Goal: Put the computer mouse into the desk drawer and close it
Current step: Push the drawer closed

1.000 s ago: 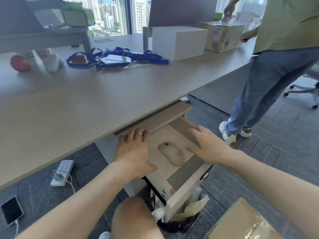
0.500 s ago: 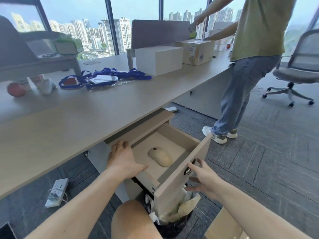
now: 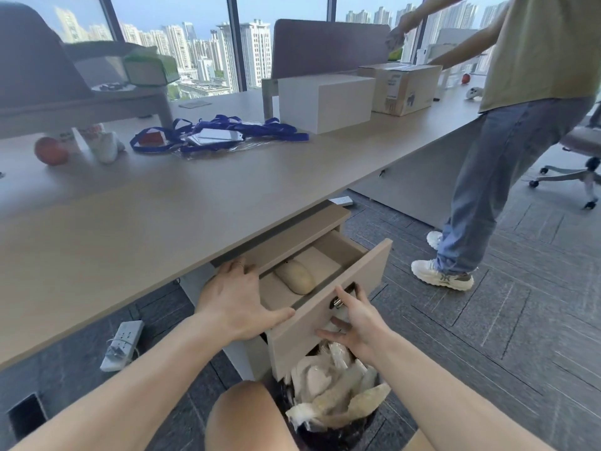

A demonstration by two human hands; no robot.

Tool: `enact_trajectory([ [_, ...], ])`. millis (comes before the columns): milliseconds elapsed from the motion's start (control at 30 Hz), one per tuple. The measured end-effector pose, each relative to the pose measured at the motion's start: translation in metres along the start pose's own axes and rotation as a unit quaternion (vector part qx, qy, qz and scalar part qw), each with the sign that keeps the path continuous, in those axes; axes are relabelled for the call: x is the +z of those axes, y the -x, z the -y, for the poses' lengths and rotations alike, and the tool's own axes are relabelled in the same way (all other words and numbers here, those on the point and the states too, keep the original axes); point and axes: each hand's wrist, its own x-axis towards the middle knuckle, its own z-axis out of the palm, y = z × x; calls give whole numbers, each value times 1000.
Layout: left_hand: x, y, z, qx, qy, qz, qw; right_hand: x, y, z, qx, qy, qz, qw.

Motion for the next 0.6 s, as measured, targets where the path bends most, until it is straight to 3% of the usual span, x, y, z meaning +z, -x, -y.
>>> enact_trajectory([
  [433,18,-10,24,53,-16,-121,991,67,-72,-2,3,-21,-13,1000],
  [600,25,-22,36,54,-1,-121,991,81,-88,-3,-1,-31,7,999],
])
